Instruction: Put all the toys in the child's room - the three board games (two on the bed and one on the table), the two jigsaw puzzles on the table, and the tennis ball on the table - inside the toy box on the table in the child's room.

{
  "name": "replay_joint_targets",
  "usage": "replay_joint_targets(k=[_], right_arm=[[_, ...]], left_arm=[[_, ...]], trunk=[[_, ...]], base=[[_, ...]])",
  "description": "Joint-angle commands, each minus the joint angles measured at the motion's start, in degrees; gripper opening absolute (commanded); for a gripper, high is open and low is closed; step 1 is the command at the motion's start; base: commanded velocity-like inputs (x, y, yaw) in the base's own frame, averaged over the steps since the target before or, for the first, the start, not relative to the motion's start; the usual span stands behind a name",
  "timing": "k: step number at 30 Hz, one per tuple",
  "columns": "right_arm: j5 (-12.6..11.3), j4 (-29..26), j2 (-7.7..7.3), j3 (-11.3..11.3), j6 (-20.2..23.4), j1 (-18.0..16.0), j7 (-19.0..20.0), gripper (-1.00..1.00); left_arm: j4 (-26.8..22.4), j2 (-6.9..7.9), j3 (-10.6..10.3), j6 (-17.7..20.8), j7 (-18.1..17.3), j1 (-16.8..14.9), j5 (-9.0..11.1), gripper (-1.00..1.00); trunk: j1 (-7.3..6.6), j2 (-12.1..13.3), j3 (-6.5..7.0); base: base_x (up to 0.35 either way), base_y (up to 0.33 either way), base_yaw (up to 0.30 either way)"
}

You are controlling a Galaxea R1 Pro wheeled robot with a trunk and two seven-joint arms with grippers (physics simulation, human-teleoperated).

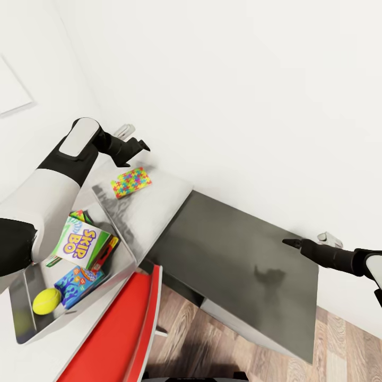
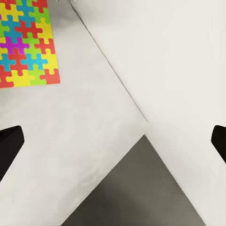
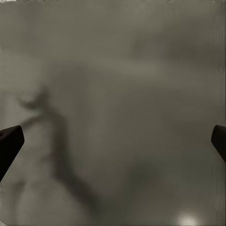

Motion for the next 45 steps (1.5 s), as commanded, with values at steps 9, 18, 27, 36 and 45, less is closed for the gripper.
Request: replay_joint_targets(k=[9,18,27,36,45], right_arm=[[-0.6,-0.2,-0.01,0.0,0.2,0.0,0.2,1.00],[-0.8,-0.2,-0.05,0.0,0.4,0.1,13.2,1.00],[-0.7,-0.2,-0.16,0.0,0.4,1.2,25.0,1.00],[-0.9,-0.2,-0.18,0.0,0.4,1.5,27.8,1.00],[-0.4,-0.2,-0.32,0.0,0.4,3.2,41.4,1.00]], left_arm=[[0.0,0.05,-0.2,-0.1,0.5,-0.1,0.6,1.00],[0.0,0.05,-0.2,-0.1,0.5,-0.1,0.6,1.00],[0.0,0.04,-0.2,-0.1,0.5,-0.1,0.6,1.00],[0.0,-0.03,-0.2,-0.1,0.5,-0.1,0.6,1.00],[0.0,-0.04,-0.2,-0.2,0.4,-0.1,0.6,1.00]], trunk=[[0.04,-0.1,-0.09],[0.04,-0.1,-0.09],[0.04,-0.1,-0.09],[0.04,-0.1,-0.09],[0.04,-0.1,-0.09]], base=[[0.112,0.000,0.000],[0.015,0.000,0.000],[0.002,0.000,0.000],[0.094,0.000,0.000],[0.098,-0.003,0.000]])
